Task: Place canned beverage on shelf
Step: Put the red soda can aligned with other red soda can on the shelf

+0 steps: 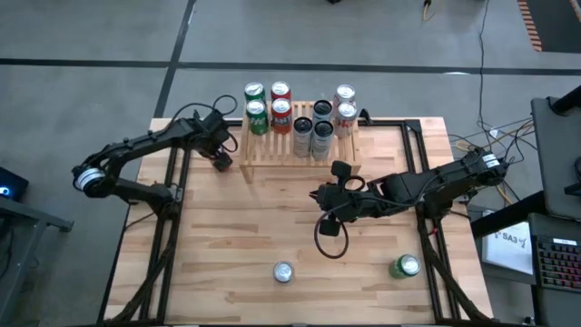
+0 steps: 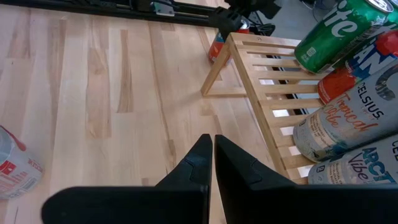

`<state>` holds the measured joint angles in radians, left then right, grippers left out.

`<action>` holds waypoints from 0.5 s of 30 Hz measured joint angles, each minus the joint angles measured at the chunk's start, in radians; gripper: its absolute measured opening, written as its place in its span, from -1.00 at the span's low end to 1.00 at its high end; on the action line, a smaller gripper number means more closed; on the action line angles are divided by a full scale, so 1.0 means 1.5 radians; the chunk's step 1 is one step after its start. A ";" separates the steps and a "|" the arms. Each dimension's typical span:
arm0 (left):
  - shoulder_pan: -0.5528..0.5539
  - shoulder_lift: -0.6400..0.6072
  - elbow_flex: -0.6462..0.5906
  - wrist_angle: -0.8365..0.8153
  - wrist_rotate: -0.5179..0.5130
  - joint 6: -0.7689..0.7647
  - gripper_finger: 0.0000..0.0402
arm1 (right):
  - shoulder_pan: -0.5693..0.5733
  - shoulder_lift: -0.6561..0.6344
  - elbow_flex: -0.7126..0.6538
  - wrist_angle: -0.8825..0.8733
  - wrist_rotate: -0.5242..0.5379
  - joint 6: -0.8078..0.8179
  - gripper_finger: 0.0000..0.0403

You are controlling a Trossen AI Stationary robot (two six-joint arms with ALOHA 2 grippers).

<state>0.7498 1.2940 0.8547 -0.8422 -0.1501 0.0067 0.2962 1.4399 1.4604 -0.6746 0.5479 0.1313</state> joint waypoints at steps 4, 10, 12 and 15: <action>0.000 -0.021 0.002 -0.028 0.001 0.001 0.44 | 0.000 0.000 0.000 0.000 0.000 0.000 -0.95; 0.000 -0.065 0.017 -0.044 -0.011 -0.005 0.44 | 0.000 0.000 0.000 0.000 0.000 0.008 -0.95; -0.001 -0.083 0.036 -0.077 -0.013 -0.011 0.44 | 0.000 0.000 0.000 0.000 0.000 0.011 -0.95; -0.001 -0.112 0.073 -0.125 -0.016 -0.015 0.44 | 0.000 0.000 0.000 0.000 0.000 0.012 -0.95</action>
<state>0.7487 1.1267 0.9641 -1.0299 -0.1738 -0.0163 0.2962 1.4399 1.4603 -0.6750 0.5476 0.1493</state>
